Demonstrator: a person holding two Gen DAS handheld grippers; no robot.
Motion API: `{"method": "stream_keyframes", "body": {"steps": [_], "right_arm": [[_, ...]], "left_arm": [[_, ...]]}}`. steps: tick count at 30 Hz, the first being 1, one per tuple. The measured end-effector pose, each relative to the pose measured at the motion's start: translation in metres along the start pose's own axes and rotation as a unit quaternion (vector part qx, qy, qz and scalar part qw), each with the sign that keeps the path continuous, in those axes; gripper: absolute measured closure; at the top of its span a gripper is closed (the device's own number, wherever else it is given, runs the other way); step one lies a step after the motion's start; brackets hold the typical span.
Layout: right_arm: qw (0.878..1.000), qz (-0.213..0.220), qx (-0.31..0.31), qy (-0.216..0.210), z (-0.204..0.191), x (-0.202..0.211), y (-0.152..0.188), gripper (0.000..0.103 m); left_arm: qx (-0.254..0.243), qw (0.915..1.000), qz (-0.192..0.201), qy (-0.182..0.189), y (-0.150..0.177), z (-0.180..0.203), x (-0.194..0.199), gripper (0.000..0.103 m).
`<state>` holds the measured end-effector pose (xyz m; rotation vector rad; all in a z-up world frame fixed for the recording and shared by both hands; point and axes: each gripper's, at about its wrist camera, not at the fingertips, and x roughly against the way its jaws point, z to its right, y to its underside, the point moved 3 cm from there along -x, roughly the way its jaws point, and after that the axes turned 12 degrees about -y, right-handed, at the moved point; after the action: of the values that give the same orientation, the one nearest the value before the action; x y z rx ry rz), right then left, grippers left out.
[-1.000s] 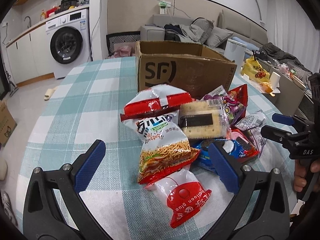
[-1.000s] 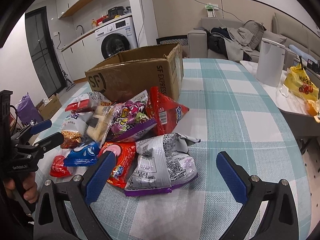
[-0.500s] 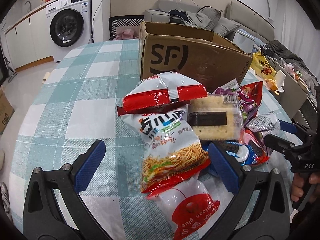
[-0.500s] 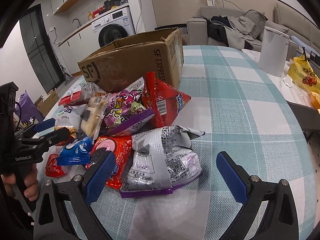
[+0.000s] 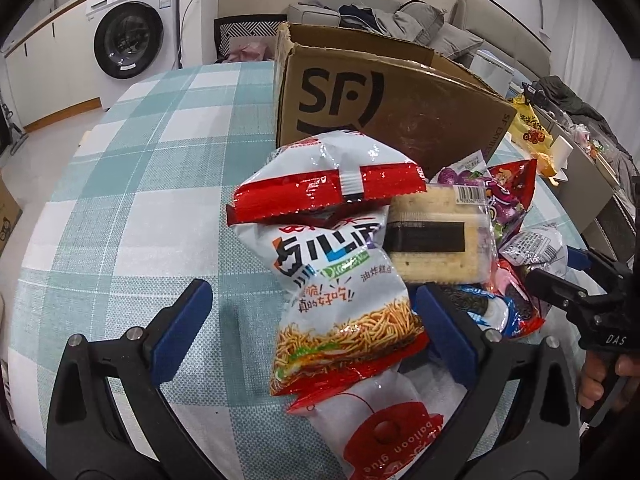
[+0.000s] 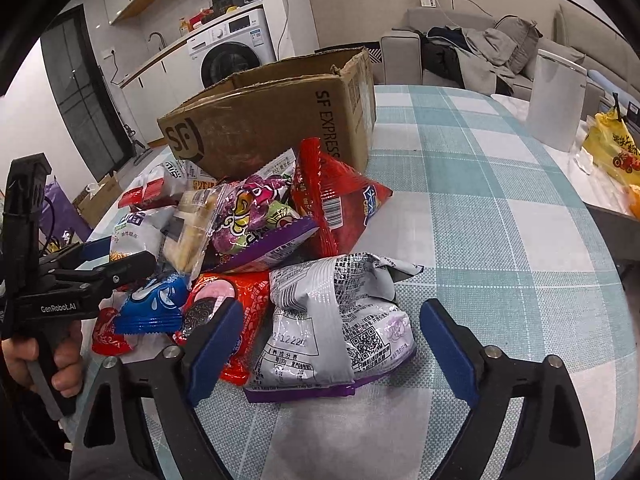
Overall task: Organize snacks
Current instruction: 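Close the left gripper on the white-red noodle bag while the right grips the silver bag, then lift both held bags and carry them over the open SF box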
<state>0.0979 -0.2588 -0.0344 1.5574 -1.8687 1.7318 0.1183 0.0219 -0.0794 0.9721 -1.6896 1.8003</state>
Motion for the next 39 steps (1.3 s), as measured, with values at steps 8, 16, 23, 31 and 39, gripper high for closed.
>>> {"method": "stream_keyframes", "body": {"steps": [8,16,23,31,39], "right_arm": [[1.0,-0.003,-0.005,-0.007,0.001,0.0,0.001,0.018],[1.0,0.001,-0.01,-0.013,0.003,0.002,0.002,0.023],[1.0,0.002,-0.012,-0.02,0.005,0.005,0.004,0.035],[0.999,0.009,-0.017,-0.03,0.006,0.009,0.006,0.041],[0.999,0.031,-0.022,-0.031,0.009,0.021,0.007,0.042]], "left_arm": [[-0.013,0.9988,0.005,0.046,0.004,0.006,0.005,0.034],[-0.015,0.9983,0.014,0.054,0.008,0.007,0.013,0.048],[-0.018,0.9983,0.017,0.053,0.011,0.007,0.017,0.049],[-0.016,0.9981,0.025,0.054,0.013,0.004,0.024,0.05],[-0.015,0.9975,0.036,0.06,0.015,0.002,0.034,0.051]]}}
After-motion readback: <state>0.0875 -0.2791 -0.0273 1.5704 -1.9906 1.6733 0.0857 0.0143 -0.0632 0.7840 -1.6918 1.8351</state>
